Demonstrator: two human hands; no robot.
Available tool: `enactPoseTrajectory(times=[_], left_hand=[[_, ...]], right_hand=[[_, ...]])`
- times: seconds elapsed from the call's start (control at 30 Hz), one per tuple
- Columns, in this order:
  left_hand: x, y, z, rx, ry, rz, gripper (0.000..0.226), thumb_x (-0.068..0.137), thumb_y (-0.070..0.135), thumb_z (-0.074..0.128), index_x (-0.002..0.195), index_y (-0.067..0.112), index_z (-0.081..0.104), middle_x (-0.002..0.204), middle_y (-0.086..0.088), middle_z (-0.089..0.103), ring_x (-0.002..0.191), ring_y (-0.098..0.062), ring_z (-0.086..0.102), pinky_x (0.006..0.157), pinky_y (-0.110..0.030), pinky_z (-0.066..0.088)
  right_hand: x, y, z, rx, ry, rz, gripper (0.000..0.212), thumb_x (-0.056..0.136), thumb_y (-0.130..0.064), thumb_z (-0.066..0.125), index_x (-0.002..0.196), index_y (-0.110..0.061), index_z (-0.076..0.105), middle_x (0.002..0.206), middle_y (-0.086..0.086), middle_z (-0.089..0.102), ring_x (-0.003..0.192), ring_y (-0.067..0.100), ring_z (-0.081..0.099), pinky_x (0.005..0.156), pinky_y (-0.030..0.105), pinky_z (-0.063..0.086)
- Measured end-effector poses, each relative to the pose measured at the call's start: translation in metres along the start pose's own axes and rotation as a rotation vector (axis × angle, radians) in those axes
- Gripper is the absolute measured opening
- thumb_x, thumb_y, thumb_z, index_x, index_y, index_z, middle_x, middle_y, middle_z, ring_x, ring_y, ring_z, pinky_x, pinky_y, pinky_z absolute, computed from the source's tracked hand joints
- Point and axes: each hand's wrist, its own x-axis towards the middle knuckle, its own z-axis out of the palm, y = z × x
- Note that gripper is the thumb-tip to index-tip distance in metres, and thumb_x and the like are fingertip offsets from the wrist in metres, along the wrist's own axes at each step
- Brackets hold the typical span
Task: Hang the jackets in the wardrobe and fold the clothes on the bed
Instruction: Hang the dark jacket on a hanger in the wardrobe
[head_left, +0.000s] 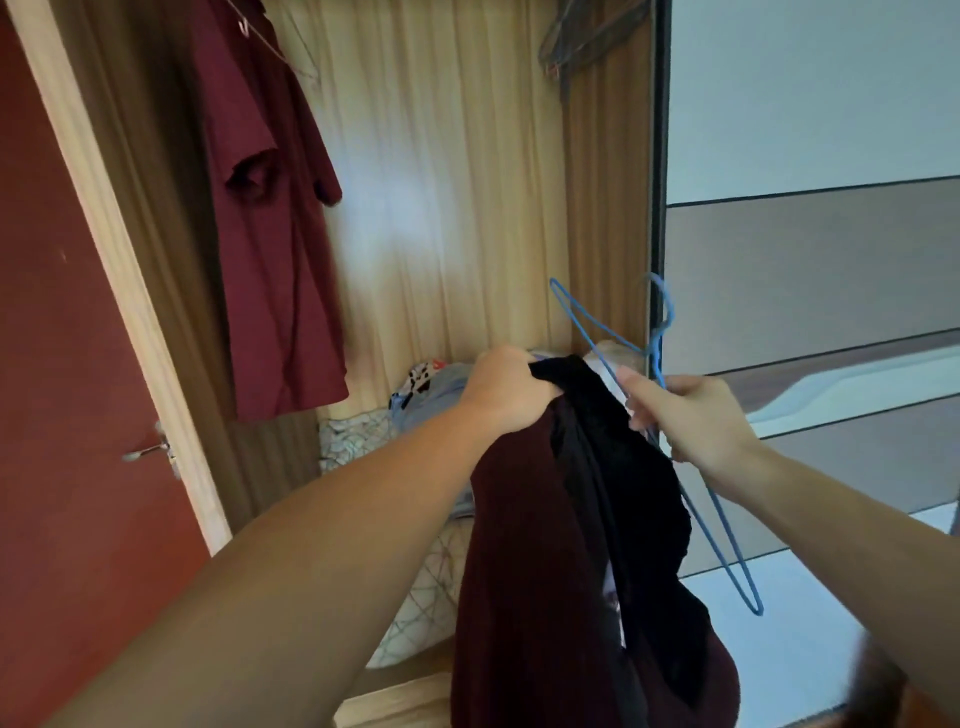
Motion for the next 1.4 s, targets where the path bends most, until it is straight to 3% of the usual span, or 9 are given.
enactPoseTrajectory(times=[0.13, 0.27, 0.37, 0.47, 0.7, 1.0, 1.07, 1.2, 1.4], left_hand=[[0.003, 0.006, 0.011, 0.0, 0.022, 0.028, 0.044, 0.08, 0.026, 0.075, 0.043, 0.018, 0.051, 0.046, 0.0, 0.052, 0.065, -0.029, 0.061, 0.038, -0.018, 0.029], [0.008, -0.001, 0.013, -0.02, -0.022, -0.029, 0.04, 0.081, 0.026, 0.074, 0.047, 0.014, 0.055, 0.046, -0.004, 0.05, 0.053, -0.029, 0.053, 0.048, -0.032, 0.031], [0.011, -0.008, 0.011, 0.003, -0.028, -0.071, 0.031, 0.081, 0.025, 0.073, 0.06, 0.009, 0.057, 0.058, -0.004, 0.051, 0.058, -0.019, 0.049, 0.053, -0.029, 0.033], [0.015, -0.012, 0.009, 0.023, -0.003, -0.072, 0.033, 0.082, 0.027, 0.072, 0.059, 0.009, 0.056, 0.06, -0.004, 0.052, 0.059, -0.019, 0.049, 0.054, -0.029, 0.035], [0.026, -0.02, -0.008, 0.045, 0.058, -0.114, 0.023, 0.081, 0.02, 0.071, 0.075, 0.0, 0.064, 0.063, -0.005, 0.055, 0.064, -0.024, 0.057, 0.053, -0.029, 0.037], [0.033, -0.021, -0.03, 0.124, 0.104, 0.0, 0.029, 0.081, 0.021, 0.071, 0.058, 0.01, 0.056, 0.056, 0.001, 0.049, 0.053, -0.012, 0.048, 0.037, -0.016, 0.03], [0.033, -0.017, -0.029, 0.126, 0.077, 0.057, 0.036, 0.08, 0.018, 0.07, 0.052, 0.013, 0.049, 0.052, 0.003, 0.046, 0.049, -0.009, 0.044, 0.035, -0.015, 0.026], [0.028, -0.011, -0.029, 0.162, 0.037, 0.14, 0.027, 0.077, 0.018, 0.071, 0.057, 0.009, 0.056, 0.052, 0.005, 0.048, 0.049, -0.005, 0.044, 0.042, -0.019, 0.028], [0.018, 0.003, -0.025, 0.214, 0.025, 0.232, 0.037, 0.074, 0.019, 0.069, 0.045, 0.018, 0.046, 0.046, 0.009, 0.043, 0.05, -0.011, 0.045, 0.051, -0.027, 0.031]], right_hand=[[0.002, -0.001, -0.006, -0.021, 0.081, 0.062, 0.058, 0.078, -0.069, 0.054, 0.057, -0.02, 0.03, 0.048, -0.002, 0.033, 0.046, 0.016, 0.034, 0.05, 0.027, 0.03], [-0.001, 0.02, -0.026, -0.022, 0.273, 0.096, 0.046, 0.084, -0.049, 0.047, 0.056, -0.015, 0.034, 0.052, 0.002, 0.036, 0.048, 0.022, 0.033, 0.048, 0.029, 0.026], [-0.005, 0.037, -0.047, 0.29, 0.218, 0.123, 0.031, 0.074, -0.035, 0.047, 0.054, -0.024, 0.026, 0.047, -0.004, 0.024, 0.042, 0.016, 0.02, 0.043, 0.022, 0.019], [-0.012, 0.057, -0.06, 0.465, 0.084, 0.138, 0.04, 0.079, -0.029, 0.048, 0.047, -0.029, 0.023, 0.045, -0.009, 0.016, 0.038, 0.011, 0.011, 0.04, 0.016, 0.01], [-0.019, 0.077, -0.059, 0.354, 0.041, 0.2, 0.046, 0.088, -0.02, 0.044, 0.047, -0.029, 0.025, 0.043, -0.009, 0.016, 0.036, 0.01, 0.011, 0.042, 0.014, 0.009], [-0.032, 0.071, -0.012, -0.09, 0.001, 0.159, 0.041, 0.086, -0.032, 0.049, 0.053, -0.018, 0.03, 0.038, -0.002, 0.028, 0.034, 0.014, 0.029, 0.04, 0.023, 0.026], [-0.031, 0.059, 0.008, -0.089, -0.01, 0.104, 0.045, 0.091, -0.022, 0.047, 0.049, -0.016, 0.03, 0.03, -0.007, 0.026, 0.025, 0.007, 0.025, 0.031, 0.018, 0.027], [-0.027, 0.041, 0.032, -0.012, -0.016, 0.137, 0.041, 0.088, -0.029, 0.047, 0.053, -0.018, 0.027, 0.038, -0.008, 0.024, 0.036, 0.014, 0.024, 0.045, 0.026, 0.025], [-0.028, 0.033, 0.052, 0.056, -0.054, 0.128, 0.04, 0.087, -0.028, 0.049, 0.052, -0.02, 0.03, 0.034, -0.011, 0.026, 0.031, 0.011, 0.026, 0.037, 0.022, 0.024]])
